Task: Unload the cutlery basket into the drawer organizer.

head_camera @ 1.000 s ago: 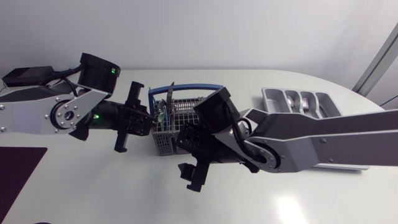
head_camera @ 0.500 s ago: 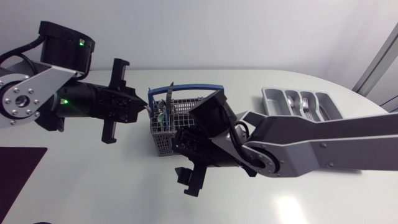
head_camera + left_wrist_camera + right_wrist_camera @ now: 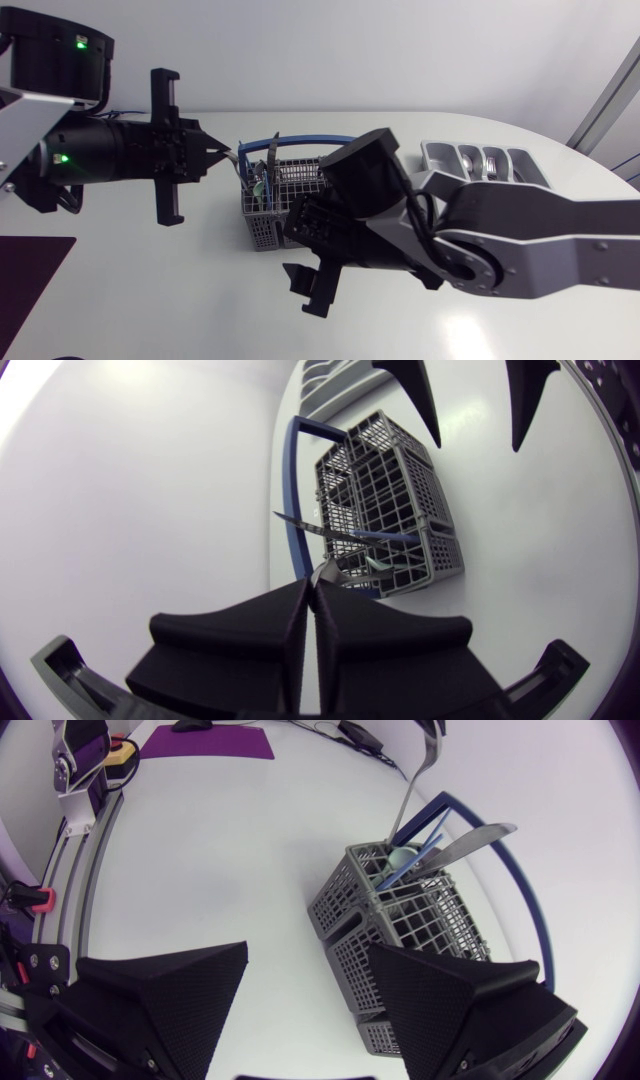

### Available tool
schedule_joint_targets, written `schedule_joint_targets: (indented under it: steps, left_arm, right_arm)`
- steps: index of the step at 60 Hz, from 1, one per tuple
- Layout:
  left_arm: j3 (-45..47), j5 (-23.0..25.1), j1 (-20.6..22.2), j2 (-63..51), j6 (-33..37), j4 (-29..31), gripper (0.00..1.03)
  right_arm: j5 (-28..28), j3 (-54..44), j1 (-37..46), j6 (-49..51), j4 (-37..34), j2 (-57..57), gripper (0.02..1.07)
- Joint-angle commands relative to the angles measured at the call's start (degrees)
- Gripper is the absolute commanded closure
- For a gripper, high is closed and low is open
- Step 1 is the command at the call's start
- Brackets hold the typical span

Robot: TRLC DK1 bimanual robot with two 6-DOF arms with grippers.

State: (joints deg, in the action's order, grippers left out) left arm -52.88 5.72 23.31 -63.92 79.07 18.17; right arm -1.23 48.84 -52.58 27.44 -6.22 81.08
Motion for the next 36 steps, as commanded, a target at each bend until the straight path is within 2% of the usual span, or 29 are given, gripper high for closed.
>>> schedule_joint_targets:
  steps: [1, 10, 15, 23, 28, 36]
  left_arm:
    - [-2.84, 0.17, -0.63, 2.13, -6.65, 0.02, 1.00]
    - [-4.16, -2.02, -0.72, 4.95, -19.04, 0.28, 1.00]
    - [-5.21, -2.99, -0.55, 5.47, -26.77, 2.74, 1.00]
    - [-9.17, -3.61, 0.33, 3.19, -43.74, 7.84, 1.00]
    - [-11.89, -1.58, 0.16, 1.52, -50.68, 11.27, 1.00]
    - [-14.97, 4.92, -2.30, -0.68, -61.23, 15.66, 1.00]
  right_arm:
    - [0.53, -1.29, -0.25, -0.81, -0.99, -3.56, 0.20]
    - [2.29, -2.43, -0.07, -2.04, -0.81, -8.83, 0.20]
    - [3.78, -3.14, -0.25, -2.74, 0.33, -11.56, 0.20]
    - [7.04, -3.58, -0.60, -3.01, 3.32, -14.02, 0.21]
    - [8.71, -3.05, -0.86, -3.01, 4.28, -14.19, 0.21]
    - [11.08, -2.35, -1.65, -2.92, 6.48, -13.84, 0.26]
